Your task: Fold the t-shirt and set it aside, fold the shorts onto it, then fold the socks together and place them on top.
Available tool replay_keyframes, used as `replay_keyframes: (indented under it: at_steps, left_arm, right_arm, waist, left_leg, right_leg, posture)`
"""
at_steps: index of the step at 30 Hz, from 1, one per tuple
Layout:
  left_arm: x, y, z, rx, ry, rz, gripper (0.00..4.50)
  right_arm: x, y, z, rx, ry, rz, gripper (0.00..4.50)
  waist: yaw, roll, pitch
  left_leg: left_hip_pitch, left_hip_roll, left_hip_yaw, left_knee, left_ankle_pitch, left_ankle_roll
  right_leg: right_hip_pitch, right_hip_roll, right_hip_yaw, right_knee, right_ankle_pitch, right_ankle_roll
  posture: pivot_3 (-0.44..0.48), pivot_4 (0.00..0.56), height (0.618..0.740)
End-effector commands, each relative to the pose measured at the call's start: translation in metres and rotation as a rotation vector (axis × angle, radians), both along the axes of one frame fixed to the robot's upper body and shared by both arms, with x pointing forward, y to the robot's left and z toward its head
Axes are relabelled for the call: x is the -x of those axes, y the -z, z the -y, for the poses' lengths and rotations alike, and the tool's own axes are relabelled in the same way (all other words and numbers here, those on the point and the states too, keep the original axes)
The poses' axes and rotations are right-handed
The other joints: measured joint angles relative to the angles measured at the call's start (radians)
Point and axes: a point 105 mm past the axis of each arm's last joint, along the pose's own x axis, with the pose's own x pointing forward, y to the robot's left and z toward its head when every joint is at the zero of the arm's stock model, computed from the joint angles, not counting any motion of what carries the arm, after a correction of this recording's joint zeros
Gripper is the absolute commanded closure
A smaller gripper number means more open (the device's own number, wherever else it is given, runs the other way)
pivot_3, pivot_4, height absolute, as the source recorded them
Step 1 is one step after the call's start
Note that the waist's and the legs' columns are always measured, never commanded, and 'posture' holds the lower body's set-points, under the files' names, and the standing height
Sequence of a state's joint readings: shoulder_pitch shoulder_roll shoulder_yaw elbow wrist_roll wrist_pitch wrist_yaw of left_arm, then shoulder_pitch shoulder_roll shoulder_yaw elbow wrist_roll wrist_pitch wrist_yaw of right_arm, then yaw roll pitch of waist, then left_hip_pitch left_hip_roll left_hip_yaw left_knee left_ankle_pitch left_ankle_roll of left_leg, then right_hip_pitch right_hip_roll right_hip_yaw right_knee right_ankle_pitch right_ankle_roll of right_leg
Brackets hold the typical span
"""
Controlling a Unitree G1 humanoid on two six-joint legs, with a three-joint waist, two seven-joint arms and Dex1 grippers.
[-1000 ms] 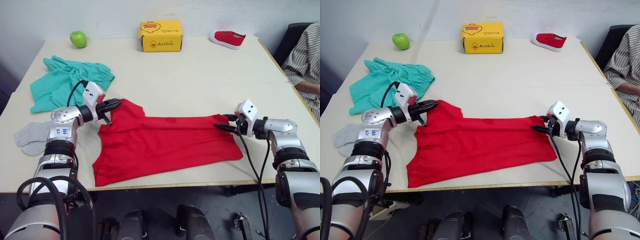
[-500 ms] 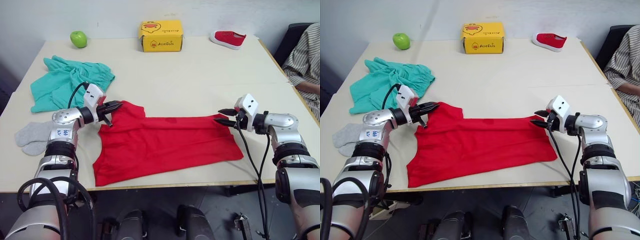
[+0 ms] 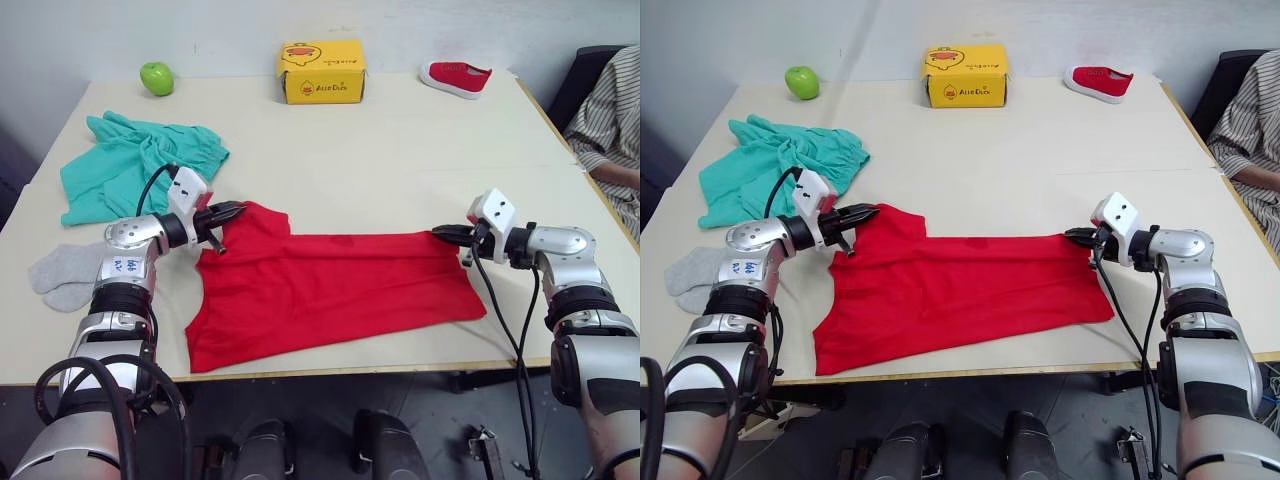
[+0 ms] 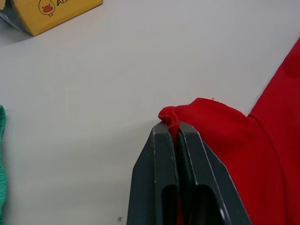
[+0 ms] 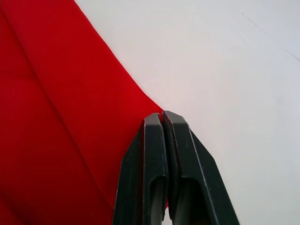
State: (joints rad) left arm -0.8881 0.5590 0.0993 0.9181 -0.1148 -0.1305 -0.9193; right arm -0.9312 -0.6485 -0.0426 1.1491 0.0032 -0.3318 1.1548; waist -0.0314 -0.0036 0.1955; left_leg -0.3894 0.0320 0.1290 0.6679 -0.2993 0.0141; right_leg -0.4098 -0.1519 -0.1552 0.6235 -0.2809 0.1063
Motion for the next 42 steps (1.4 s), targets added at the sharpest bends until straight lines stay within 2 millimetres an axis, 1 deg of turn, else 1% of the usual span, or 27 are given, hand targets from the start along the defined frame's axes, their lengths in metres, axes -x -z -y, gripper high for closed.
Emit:
replay_keyframes:
  at_steps: [1,4,7,8,10,13,15,16,20,22,25,28,32,36,39,42]
  left_arm:
    - [0.002,-0.014,-0.006,0.010,-0.005,0.055,4.50]
    - [0.004,-0.028,-0.008,0.026,0.012,0.114,4.50]
    - [0.013,-0.044,-0.005,0.018,0.073,0.197,4.50]
    - [0.016,-0.047,-0.005,0.009,0.092,0.217,4.50]
    - [0.029,-0.051,-0.003,-0.051,0.148,0.289,4.50]
    - [0.046,-0.050,-0.004,-0.115,0.190,0.349,4.50]
    - [0.067,-0.027,-0.004,-0.309,0.282,0.377,4.50]
    - [0.075,-0.021,-0.006,-0.344,0.292,0.390,4.50]
    - [0.088,-0.011,-0.014,-0.409,0.259,0.446,4.50]
    - [0.092,-0.008,-0.015,-0.429,0.260,0.461,4.50]
    - [0.103,0.003,-0.019,-0.517,0.269,0.505,4.50]
    - [0.113,0.011,-0.018,-0.585,0.298,0.543,4.50]
    - [0.122,0.021,-0.017,-0.646,0.326,0.571,4.50]
    - [0.127,0.029,-0.019,-0.677,0.332,0.570,4.50]
    - [0.129,0.037,-0.023,-0.695,0.334,0.539,4.50]
    - [0.128,0.041,-0.027,-0.690,0.315,0.502,4.50]
  right_arm:
    - [-0.001,-0.021,0.007,-0.008,0.003,0.075,4.48]
    - [0.000,-0.036,0.006,-0.029,-0.019,0.150,4.48]
    - [0.002,-0.048,0.007,-0.029,-0.039,0.224,4.48]
    - [0.003,-0.050,0.007,-0.023,-0.042,0.243,4.48]
    - [0.006,-0.055,0.011,-0.017,-0.042,0.302,4.48]
    - [0.012,-0.056,0.016,-0.012,-0.038,0.365,4.48]
    - [0.018,-0.051,0.018,-0.008,-0.035,0.410,4.48]
    - [0.022,-0.047,0.018,-0.007,-0.041,0.416,4.48]
    - [0.035,-0.028,0.015,0.039,-0.080,0.433,4.48]
    - [0.038,-0.024,0.016,0.036,-0.070,0.442,4.48]
    - [0.048,-0.005,0.016,0.064,-0.076,0.440,4.48]
    - [0.054,0.003,0.018,0.076,-0.056,0.463,4.48]
    - [0.060,0.007,0.019,0.081,-0.057,0.473,4.48]
    - [0.065,0.011,0.019,0.081,-0.061,0.468,4.48]
    - [0.069,0.015,0.018,0.087,-0.075,0.449,4.48]
    - [0.071,0.018,0.018,0.101,-0.073,0.444,4.48]
  waist:
    - [0.000,0.000,0.000]
    - [0.000,0.000,0.000]
    - [0.000,0.000,0.000]
    - [-0.001,0.000,0.000]
    - [-0.001,0.000,0.000]
    - [-0.002,0.000,0.000]
    - [-0.004,0.000,0.000]
    - [-0.004,0.000,0.000]
    - [0.002,0.000,0.000]
    - [0.003,0.000,0.000]
    - [0.003,0.000,0.000]
    - [0.002,0.000,0.000]
    - [0.000,0.000,0.000]
    - [0.002,0.000,0.000]
    - [0.003,0.000,0.000]
    - [0.002,0.000,0.000]
  left_leg:
    - [0.000,0.000,0.000,0.000,0.000,0.000]
    - [0.000,0.000,0.000,0.000,0.000,0.000]
    - [0.000,0.000,0.000,0.000,0.000,0.000]
    - [0.000,0.000,0.000,0.000,0.000,0.000]
    - [0.000,0.000,0.000,0.000,0.000,0.000]
    - [0.000,0.000,0.000,-0.001,0.000,0.000]
    - [0.000,0.001,0.000,-0.001,0.000,0.000]
    - [0.001,0.001,0.000,-0.001,0.000,0.000]
    - [0.001,0.001,0.000,-0.001,0.000,0.000]
    - [0.001,0.001,0.000,0.000,0.000,0.000]
    - [0.002,0.004,-0.003,0.000,0.000,0.001]
    - [0.002,0.004,-0.006,-0.002,0.000,0.001]
    - [0.003,0.004,-0.006,-0.002,0.000,0.001]
    - [0.003,0.005,-0.006,-0.002,0.000,0.001]
    - [0.003,0.005,-0.006,-0.002,0.000,0.002]
    - [0.003,0.005,-0.006,-0.002,0.000,0.002]
  right_leg:
    - [0.000,0.000,0.000,0.000,0.000,0.000]
    - [0.000,0.000,0.000,0.000,0.000,0.000]
    - [0.000,0.000,0.000,0.000,0.000,0.000]
    - [0.000,0.000,0.000,0.000,0.000,0.000]
    - [0.000,0.000,0.000,0.000,0.000,0.000]
    - [0.000,0.000,0.000,0.000,0.000,0.000]
    - [0.000,0.000,0.000,0.000,0.000,0.000]
    - [0.000,0.000,0.000,0.000,0.000,0.000]
    - [0.000,0.000,0.000,-0.001,0.000,0.000]
    - [0.000,-0.001,0.000,0.000,0.000,0.000]
    - [0.000,-0.003,0.001,0.001,0.000,0.000]
    - [0.000,-0.002,0.001,0.000,0.000,0.000]
    - [0.000,-0.003,0.001,0.000,0.000,0.000]
    - [0.000,-0.003,0.002,0.000,0.000,0.000]
    - [0.000,-0.003,0.002,0.000,0.000,0.000]
    - [0.000,-0.002,0.002,0.000,0.000,0.000]
  posture:
    - [0.000,0.150,0.740]
    - [0.000,0.150,0.740]
    - [0.000,0.150,0.740]
    - [0.000,0.150,0.740]
    - [0.000,0.150,0.740]
    - [0.000,0.150,0.740]
    - [0.000,0.150,0.740]
    - [0.000,0.150,0.740]
    - [0.000,0.150,0.740]
    - [0.000,0.150,0.740]
    - [0.000,0.150,0.740]
    - [0.000,0.150,0.740]
    - [0.000,0.150,0.740]
    - [0.000,0.150,0.740]
    - [0.000,0.150,0.740]
    - [0.000,0.150,0.740]
